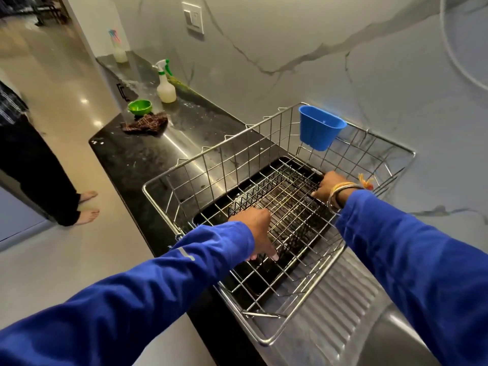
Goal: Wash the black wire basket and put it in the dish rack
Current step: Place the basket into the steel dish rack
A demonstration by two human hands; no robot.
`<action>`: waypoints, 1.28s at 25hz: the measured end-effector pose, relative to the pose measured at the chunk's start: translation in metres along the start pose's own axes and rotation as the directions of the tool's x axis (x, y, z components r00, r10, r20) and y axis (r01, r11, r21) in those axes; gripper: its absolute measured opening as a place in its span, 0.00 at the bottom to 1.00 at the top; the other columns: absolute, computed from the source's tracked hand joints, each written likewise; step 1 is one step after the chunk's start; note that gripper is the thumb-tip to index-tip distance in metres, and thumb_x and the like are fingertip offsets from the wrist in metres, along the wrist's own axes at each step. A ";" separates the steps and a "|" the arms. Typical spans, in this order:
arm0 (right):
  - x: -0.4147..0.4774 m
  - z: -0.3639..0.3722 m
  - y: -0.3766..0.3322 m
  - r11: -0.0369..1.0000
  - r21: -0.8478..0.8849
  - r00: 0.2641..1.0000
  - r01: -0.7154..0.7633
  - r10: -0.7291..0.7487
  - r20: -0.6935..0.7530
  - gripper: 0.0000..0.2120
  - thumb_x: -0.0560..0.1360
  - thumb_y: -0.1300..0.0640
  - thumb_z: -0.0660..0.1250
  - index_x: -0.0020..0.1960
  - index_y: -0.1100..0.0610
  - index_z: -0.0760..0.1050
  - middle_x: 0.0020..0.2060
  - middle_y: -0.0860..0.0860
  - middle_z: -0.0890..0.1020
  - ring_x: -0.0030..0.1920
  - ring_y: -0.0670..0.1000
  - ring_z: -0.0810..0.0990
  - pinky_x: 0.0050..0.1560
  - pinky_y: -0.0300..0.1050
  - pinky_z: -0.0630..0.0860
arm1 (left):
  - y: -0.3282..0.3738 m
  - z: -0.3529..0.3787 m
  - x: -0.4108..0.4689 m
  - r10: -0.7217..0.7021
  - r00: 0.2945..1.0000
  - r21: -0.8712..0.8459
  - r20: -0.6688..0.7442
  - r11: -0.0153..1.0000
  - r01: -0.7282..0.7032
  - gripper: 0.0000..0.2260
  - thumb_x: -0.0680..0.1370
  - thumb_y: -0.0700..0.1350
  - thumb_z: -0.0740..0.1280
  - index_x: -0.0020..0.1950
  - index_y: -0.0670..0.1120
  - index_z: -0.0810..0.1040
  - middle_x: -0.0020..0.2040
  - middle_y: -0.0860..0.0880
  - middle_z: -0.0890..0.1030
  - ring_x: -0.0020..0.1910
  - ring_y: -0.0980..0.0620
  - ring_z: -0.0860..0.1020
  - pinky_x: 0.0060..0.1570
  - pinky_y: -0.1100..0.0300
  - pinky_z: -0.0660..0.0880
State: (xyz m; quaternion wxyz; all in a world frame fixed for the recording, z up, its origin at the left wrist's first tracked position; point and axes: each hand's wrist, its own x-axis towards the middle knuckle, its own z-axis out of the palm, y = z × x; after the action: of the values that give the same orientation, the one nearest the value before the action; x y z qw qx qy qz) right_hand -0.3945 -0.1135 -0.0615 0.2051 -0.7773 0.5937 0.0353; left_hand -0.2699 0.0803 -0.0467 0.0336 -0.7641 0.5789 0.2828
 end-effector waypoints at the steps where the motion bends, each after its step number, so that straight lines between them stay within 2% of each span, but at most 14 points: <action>1: -0.001 0.000 0.000 1.000 -0.011 1.000 -0.004 0.004 0.002 0.09 0.76 0.58 0.68 0.52 0.62 0.73 0.42 0.56 0.77 0.44 0.55 0.77 0.51 0.48 0.78 | 0.000 0.000 0.001 0.000 1.000 -0.016 0.000 1.000 0.000 0.21 0.74 0.52 0.77 0.57 0.40 0.76 0.38 0.48 0.80 0.35 0.51 0.80 0.34 0.63 0.78; 4: -0.003 -0.002 0.001 1.000 -0.019 1.000 -0.013 0.013 -0.001 0.10 0.77 0.57 0.68 0.53 0.63 0.73 0.38 0.55 0.75 0.43 0.55 0.76 0.49 0.47 0.77 | 0.000 -0.001 0.000 0.008 1.000 -0.025 -0.008 1.000 -0.008 0.20 0.74 0.52 0.77 0.56 0.40 0.76 0.38 0.48 0.79 0.36 0.51 0.80 0.33 0.62 0.77; 6: -0.004 -0.002 0.002 0.999 -0.043 1.000 -0.020 0.020 -0.001 0.11 0.77 0.57 0.68 0.53 0.63 0.74 0.37 0.54 0.75 0.43 0.54 0.76 0.49 0.47 0.77 | -0.001 -0.001 0.000 0.015 1.000 -0.013 -0.020 1.000 -0.015 0.17 0.74 0.52 0.77 0.49 0.42 0.75 0.37 0.48 0.79 0.39 0.49 0.82 0.38 0.60 0.80; 9: -0.003 -0.003 0.003 0.997 -0.070 0.999 -0.033 0.034 0.007 0.11 0.76 0.57 0.68 0.54 0.63 0.73 0.39 0.55 0.76 0.40 0.54 0.76 0.49 0.47 0.76 | -0.002 -0.001 0.001 0.023 0.999 -0.002 -0.023 1.000 -0.023 0.18 0.72 0.54 0.78 0.40 0.43 0.75 0.35 0.48 0.83 0.36 0.50 0.85 0.41 0.57 0.84; 11: -0.002 -0.005 0.002 0.996 -0.081 0.999 -0.037 0.039 0.016 0.11 0.76 0.57 0.69 0.54 0.63 0.73 0.38 0.55 0.75 0.39 0.53 0.75 0.47 0.47 0.75 | -0.003 -0.001 0.002 0.030 0.999 0.007 -0.023 1.000 -0.030 0.17 0.72 0.54 0.78 0.41 0.43 0.76 0.34 0.48 0.84 0.34 0.51 0.85 0.38 0.58 0.83; 13: -0.003 -0.006 0.000 0.995 -0.094 0.999 -0.037 0.040 0.025 0.12 0.76 0.57 0.69 0.55 0.63 0.73 0.41 0.56 0.76 0.42 0.55 0.76 0.49 0.48 0.76 | -0.003 -0.002 0.002 0.045 0.999 0.016 -0.030 0.999 -0.044 0.17 0.72 0.54 0.78 0.40 0.44 0.76 0.32 0.50 0.83 0.30 0.53 0.83 0.34 0.61 0.81; 18: -0.006 -0.006 -0.001 0.993 -0.117 1.000 -0.020 0.023 0.018 0.12 0.76 0.56 0.69 0.54 0.63 0.74 0.40 0.56 0.76 0.43 0.55 0.76 0.46 0.48 0.75 | -0.005 -0.002 0.004 0.090 0.995 0.016 -0.029 0.996 -0.090 0.19 0.71 0.55 0.80 0.34 0.43 0.78 0.28 0.51 0.82 0.26 0.55 0.82 0.37 0.58 0.84; 23: -0.010 -0.006 -0.001 0.987 -0.161 0.999 -0.013 0.017 0.027 0.12 0.77 0.55 0.68 0.53 0.63 0.73 0.36 0.54 0.73 0.42 0.54 0.75 0.47 0.47 0.75 | -0.006 0.000 0.008 0.085 0.996 0.008 -0.001 0.996 -0.085 0.19 0.71 0.56 0.80 0.35 0.41 0.80 0.29 0.49 0.83 0.26 0.53 0.83 0.36 0.58 0.84; 26: -0.009 -0.006 0.000 0.990 -0.139 0.999 -0.002 0.007 0.036 0.12 0.77 0.55 0.67 0.53 0.63 0.73 0.34 0.53 0.72 0.40 0.53 0.74 0.45 0.46 0.72 | -0.009 0.001 0.009 0.087 0.996 -0.020 0.028 0.996 -0.087 0.23 0.70 0.60 0.79 0.36 0.40 0.82 0.30 0.48 0.84 0.27 0.53 0.84 0.36 0.57 0.84; 29: -0.008 -0.002 0.002 0.992 -0.124 0.999 -0.007 0.011 0.035 0.12 0.78 0.55 0.67 0.53 0.63 0.73 0.34 0.53 0.72 0.41 0.54 0.74 0.45 0.47 0.72 | -0.009 0.003 0.007 0.077 0.997 -0.111 -0.010 0.991 -0.078 0.32 0.69 0.69 0.74 0.38 0.38 0.82 0.29 0.47 0.84 0.26 0.52 0.83 0.35 0.56 0.84; 32: -0.010 0.000 0.002 0.991 -0.134 1.000 -0.003 0.005 0.019 0.11 0.79 0.54 0.65 0.52 0.62 0.73 0.35 0.53 0.72 0.42 0.54 0.75 0.47 0.48 0.74 | -0.008 0.001 0.008 0.031 0.994 -0.036 -0.107 0.999 -0.035 0.36 0.71 0.77 0.62 0.33 0.41 0.76 0.26 0.49 0.80 0.22 0.52 0.78 0.33 0.58 0.82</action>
State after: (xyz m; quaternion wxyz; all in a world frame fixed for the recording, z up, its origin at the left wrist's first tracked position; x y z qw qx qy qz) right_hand -0.3993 -0.1053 -0.0592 0.1582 -0.7877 0.5896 0.0827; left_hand -0.2619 0.0769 -0.0538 -0.0162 -0.7689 0.5869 0.2531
